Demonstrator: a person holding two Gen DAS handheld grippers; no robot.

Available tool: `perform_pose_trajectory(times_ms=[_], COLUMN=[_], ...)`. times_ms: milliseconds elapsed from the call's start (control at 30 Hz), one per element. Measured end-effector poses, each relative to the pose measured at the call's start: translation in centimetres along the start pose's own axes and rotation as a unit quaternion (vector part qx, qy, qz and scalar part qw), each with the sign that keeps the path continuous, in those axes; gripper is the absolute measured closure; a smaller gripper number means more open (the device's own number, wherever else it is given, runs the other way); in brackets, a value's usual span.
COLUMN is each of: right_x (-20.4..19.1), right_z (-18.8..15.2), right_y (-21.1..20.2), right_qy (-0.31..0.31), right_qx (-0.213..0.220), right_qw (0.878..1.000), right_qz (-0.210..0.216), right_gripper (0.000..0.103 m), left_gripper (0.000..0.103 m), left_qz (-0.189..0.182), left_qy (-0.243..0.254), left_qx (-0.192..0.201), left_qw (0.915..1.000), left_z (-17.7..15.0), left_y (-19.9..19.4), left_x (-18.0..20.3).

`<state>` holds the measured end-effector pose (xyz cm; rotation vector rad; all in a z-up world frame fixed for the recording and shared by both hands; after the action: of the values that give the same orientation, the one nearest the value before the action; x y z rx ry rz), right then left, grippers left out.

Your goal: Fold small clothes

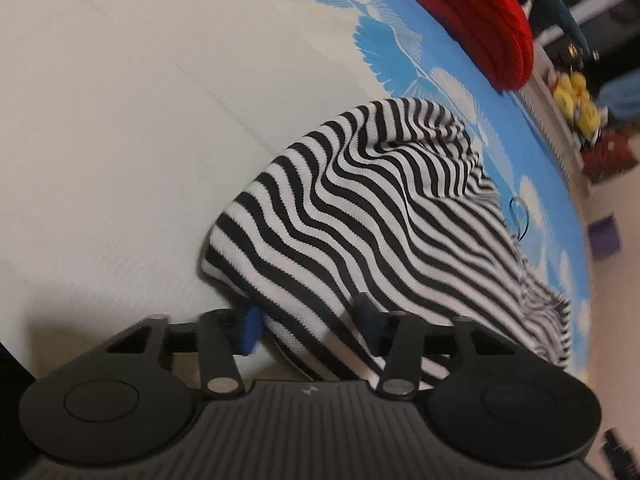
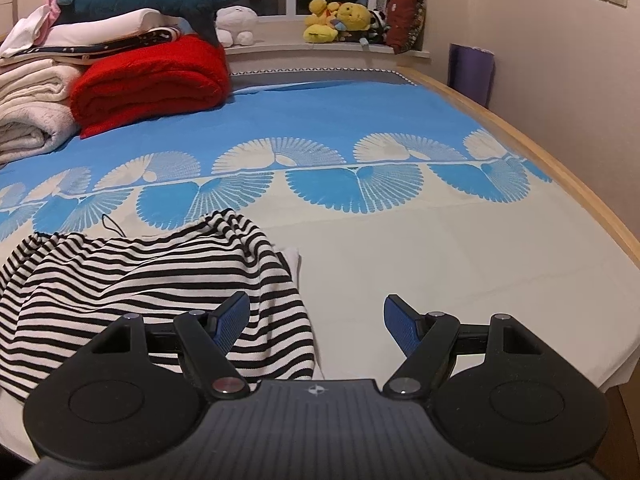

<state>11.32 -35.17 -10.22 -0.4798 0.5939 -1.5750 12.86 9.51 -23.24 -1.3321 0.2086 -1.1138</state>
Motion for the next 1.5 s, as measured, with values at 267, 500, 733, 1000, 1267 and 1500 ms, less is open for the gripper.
perform_pose_trajectory(times_ms=[267, 500, 733, 1000, 1267, 1500], right_x=[0.3, 0.6, 0.5, 0.5, 1.3, 3.2], right_z=[0.0, 0.1, 0.0, -0.2, 0.2, 0.5], right_y=[0.0, 0.3, 0.4, 0.7, 1.1, 1.3], right_qy=[0.004, 0.010, 0.006, 0.009, 0.019, 0.043], right_qx=[0.000, -0.003, -0.006, -0.012, -0.014, -0.016], right_qw=[1.000, 1.000, 1.000, 1.000, 1.000, 0.999], right_qz=[-0.003, -0.003, -0.005, -0.010, -0.003, 0.001], right_gripper=[0.028, 0.028, 0.028, 0.028, 0.028, 0.028], left_gripper=[0.088, 0.078, 0.070, 0.092, 0.092, 0.094], left_qz=[-0.004, -0.016, -0.008, -0.005, 0.092, 0.069], left_qy=[0.048, 0.005, -0.018, 0.053, 0.143, 0.319], left_qx=[0.034, 0.023, -0.003, 0.055, 0.075, 0.149], left_qw=[0.9983, 0.9996, 0.9998, 0.9971, 0.9827, 0.9333], left_z=[0.2, 0.4, 0.3, 1.3, 2.2, -0.3], left_y=[-1.4, -1.5, 0.1, -2.8, -6.4, -10.3], left_x=[1.5, 0.4, -0.6, 1.3, 2.6, 16.7])
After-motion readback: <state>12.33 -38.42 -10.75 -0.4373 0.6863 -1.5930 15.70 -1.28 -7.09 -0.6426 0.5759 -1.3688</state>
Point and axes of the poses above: each gripper's, at about its wrist camera, not at the fingertips, and y roughly the way its jaws point, x to its right, z to its top, the point moved 8 cm from there along y, roughly the way its jaws point
